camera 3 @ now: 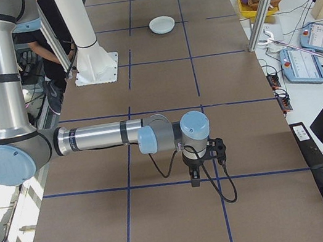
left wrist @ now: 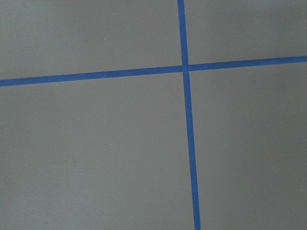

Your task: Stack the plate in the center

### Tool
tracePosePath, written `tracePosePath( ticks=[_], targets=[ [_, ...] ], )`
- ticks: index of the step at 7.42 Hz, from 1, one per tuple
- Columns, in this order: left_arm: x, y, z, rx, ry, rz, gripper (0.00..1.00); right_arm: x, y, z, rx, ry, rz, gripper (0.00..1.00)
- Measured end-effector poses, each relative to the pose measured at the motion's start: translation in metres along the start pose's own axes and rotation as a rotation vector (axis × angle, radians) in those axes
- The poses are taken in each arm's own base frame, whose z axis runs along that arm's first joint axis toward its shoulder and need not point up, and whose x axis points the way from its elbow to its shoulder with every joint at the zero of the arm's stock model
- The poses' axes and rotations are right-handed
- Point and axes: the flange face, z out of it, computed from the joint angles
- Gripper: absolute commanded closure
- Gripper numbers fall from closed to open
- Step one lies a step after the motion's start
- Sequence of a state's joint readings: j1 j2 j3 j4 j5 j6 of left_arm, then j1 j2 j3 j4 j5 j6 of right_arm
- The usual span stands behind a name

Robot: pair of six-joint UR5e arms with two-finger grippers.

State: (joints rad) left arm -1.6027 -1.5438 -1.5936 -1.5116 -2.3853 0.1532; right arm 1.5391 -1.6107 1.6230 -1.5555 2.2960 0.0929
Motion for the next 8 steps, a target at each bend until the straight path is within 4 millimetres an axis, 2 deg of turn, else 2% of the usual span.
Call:
tracePosePath(
  ticks=[8],
  targets=[
    [-0.0023,0.0003,0.0010,-0.002,0.000,-0.090,0.00,0.0001,0.0000,0.0000,0.000,0.001,0.000,0.00]
  ],
)
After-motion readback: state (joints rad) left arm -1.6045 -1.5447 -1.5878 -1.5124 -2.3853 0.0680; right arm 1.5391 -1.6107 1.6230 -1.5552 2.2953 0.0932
